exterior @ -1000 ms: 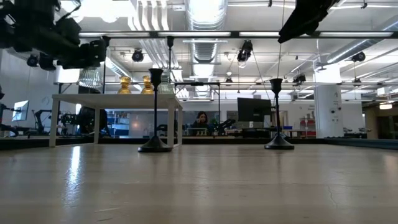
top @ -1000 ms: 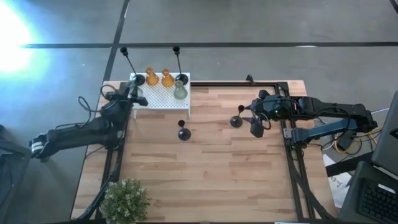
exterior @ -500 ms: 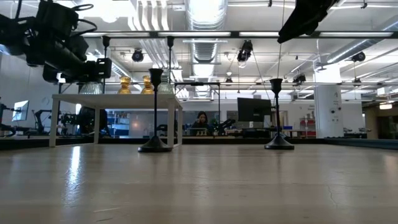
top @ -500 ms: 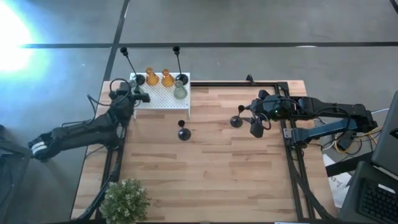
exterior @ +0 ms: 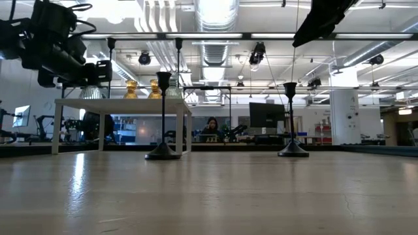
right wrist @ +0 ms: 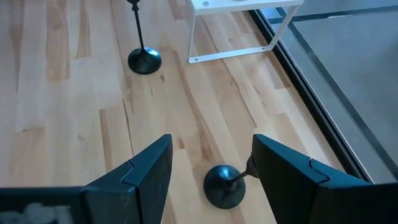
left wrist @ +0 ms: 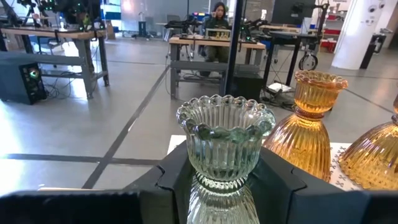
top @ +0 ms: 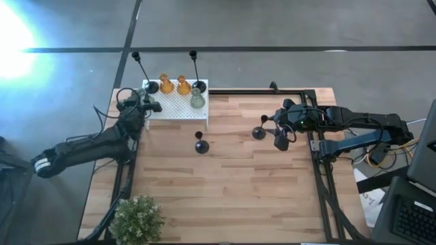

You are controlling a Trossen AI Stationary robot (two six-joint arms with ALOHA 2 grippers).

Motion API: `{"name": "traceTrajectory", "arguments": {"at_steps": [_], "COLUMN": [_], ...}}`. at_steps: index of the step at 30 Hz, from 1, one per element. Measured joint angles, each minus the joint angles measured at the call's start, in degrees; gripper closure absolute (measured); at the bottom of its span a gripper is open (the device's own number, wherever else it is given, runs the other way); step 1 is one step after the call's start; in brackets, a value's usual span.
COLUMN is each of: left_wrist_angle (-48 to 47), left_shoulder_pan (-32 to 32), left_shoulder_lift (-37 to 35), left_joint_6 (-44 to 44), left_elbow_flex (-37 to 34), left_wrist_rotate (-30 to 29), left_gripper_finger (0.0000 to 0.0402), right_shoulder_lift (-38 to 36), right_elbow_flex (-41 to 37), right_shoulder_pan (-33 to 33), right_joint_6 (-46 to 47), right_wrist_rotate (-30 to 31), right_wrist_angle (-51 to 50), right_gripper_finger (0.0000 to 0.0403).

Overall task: Pick & Place candle stick holders
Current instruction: Put the transparent candle holder on the shelf

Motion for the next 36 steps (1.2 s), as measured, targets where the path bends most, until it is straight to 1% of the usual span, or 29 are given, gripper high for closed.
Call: {"name": "traceTrajectory", "arguments": {"at_steps": [11, 20, 36], "left_wrist_angle": [-0.7, -1.0, -1.6], "left_shoulder_pan": [0.0, 0.0, 0.0], "left_shoulder_lift": [0.0, 0.0, 0.0], "left_joint_6": [0.0, -0.5, 0.3], "left_elbow_flex": [0.0, 0.0, 0.0], "left_wrist_rotate": [0.4, 1.9, 3.5], "left_gripper_finger": [0.0269, 0.0253, 0.025], "right_shoulder_lift": [0.0, 0.0, 0.0], "right_elbow_flex": [0.0, 0.0, 0.0], "right_shoulder_pan": [0.0, 0.0, 0.0], "right_joint_6": [0.0, 0.0, 0.5], "right_wrist_rotate": [0.0, 0.0, -0.2], "right_wrist_angle": [0.0, 0.0, 0.0], "right_gripper_finger": [0.0188, 0.0188, 0.0188]}}
